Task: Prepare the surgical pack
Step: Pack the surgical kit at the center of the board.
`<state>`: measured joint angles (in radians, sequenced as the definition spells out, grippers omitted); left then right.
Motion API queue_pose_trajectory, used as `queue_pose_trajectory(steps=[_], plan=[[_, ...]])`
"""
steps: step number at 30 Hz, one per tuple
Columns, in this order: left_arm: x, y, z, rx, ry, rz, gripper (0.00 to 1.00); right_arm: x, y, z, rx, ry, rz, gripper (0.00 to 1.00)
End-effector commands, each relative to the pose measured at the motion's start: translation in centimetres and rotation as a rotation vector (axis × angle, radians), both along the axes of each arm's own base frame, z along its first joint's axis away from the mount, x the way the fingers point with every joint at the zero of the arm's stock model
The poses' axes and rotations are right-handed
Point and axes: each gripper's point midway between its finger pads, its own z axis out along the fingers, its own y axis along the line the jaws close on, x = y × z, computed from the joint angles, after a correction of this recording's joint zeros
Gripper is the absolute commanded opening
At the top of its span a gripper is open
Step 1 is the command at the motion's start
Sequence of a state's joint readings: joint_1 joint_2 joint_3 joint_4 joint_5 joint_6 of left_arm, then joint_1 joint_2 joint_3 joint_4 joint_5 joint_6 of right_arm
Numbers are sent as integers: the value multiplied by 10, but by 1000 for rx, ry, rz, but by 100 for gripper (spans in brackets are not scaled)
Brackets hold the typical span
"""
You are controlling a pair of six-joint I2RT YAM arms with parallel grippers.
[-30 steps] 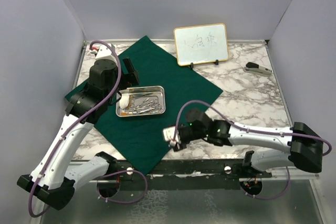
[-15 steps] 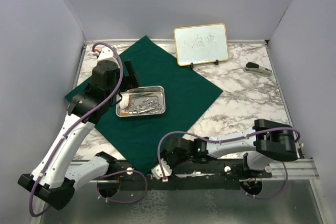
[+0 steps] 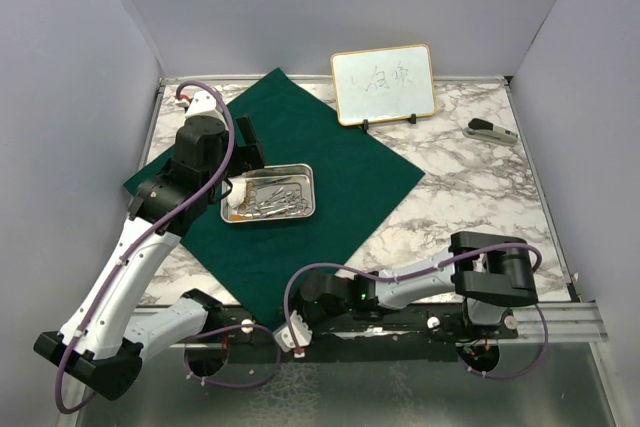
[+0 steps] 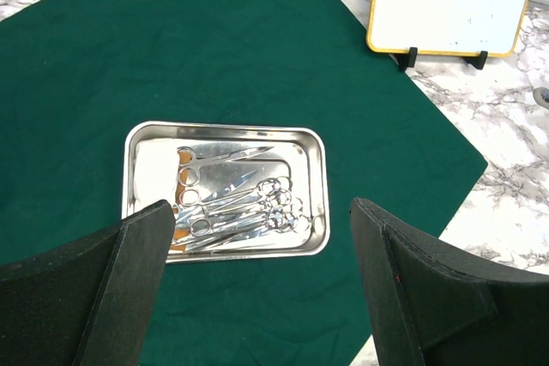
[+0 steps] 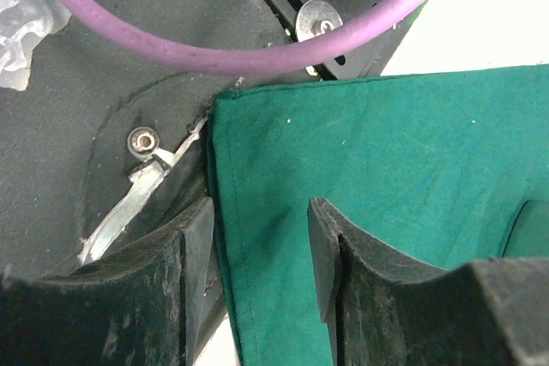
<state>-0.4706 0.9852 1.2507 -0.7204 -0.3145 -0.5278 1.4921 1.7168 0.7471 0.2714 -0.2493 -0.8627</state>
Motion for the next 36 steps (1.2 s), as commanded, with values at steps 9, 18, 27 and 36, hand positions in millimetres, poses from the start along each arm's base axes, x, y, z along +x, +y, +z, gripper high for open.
queue_pose_trajectory(steps=[9, 18, 27, 36], plan=[[-4, 4, 18, -14, -38, 0, 86, 7, 23, 3, 70, -54, -33, 44], [-4, 5, 17, -9, -37, 5, 86, 12, 23, 10, 105, -50, -74, 7], [-3, 8, 24, -17, -54, 28, 86, 29, 30, 68, 285, 51, -195, 1], [-4, 30, 59, -9, -167, 120, 86, 136, 28, 130, 464, 389, -489, 1]])
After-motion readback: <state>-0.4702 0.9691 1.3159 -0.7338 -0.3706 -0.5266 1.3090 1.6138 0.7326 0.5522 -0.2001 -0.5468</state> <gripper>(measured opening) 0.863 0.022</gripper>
